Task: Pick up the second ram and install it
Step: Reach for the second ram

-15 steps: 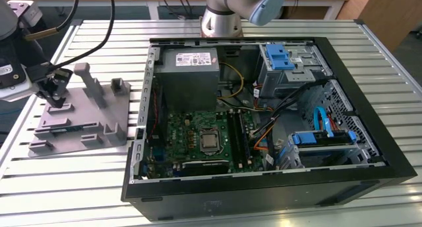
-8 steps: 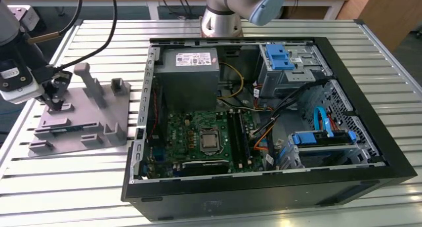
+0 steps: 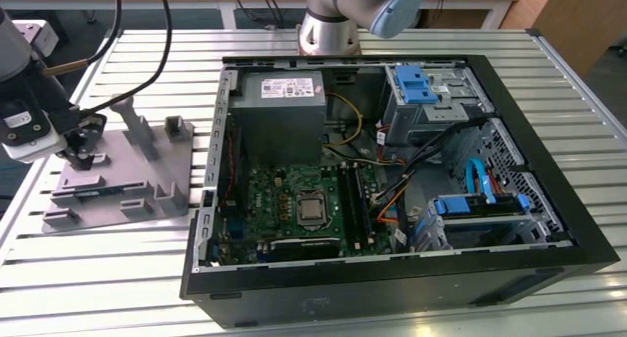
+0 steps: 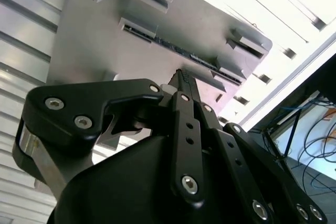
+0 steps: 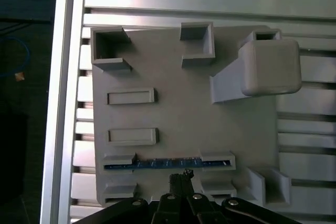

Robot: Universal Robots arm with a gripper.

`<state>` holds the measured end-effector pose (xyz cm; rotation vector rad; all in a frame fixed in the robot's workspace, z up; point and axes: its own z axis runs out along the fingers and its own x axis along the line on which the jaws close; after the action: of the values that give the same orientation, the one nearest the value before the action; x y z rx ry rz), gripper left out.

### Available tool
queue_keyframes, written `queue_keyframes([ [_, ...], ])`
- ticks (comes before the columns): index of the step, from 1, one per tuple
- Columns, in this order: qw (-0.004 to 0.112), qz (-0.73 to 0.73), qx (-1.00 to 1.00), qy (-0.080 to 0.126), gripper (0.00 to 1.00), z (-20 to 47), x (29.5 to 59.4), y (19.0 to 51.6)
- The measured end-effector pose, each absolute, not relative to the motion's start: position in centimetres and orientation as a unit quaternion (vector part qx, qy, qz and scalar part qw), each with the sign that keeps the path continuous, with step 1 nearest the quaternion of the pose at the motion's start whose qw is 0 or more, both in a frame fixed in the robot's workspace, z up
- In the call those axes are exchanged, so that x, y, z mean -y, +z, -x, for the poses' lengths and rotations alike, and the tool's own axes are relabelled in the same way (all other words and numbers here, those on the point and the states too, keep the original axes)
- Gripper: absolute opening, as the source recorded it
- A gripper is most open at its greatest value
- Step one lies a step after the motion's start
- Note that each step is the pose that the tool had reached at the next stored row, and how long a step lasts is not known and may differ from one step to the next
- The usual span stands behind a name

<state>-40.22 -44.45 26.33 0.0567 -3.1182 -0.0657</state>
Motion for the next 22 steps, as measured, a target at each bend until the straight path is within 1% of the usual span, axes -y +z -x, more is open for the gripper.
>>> queue_keyframes([
  [22, 0.011, -0.019, 1.0, -0.021, 0.1, 40.6, 44.4, 22.5],
])
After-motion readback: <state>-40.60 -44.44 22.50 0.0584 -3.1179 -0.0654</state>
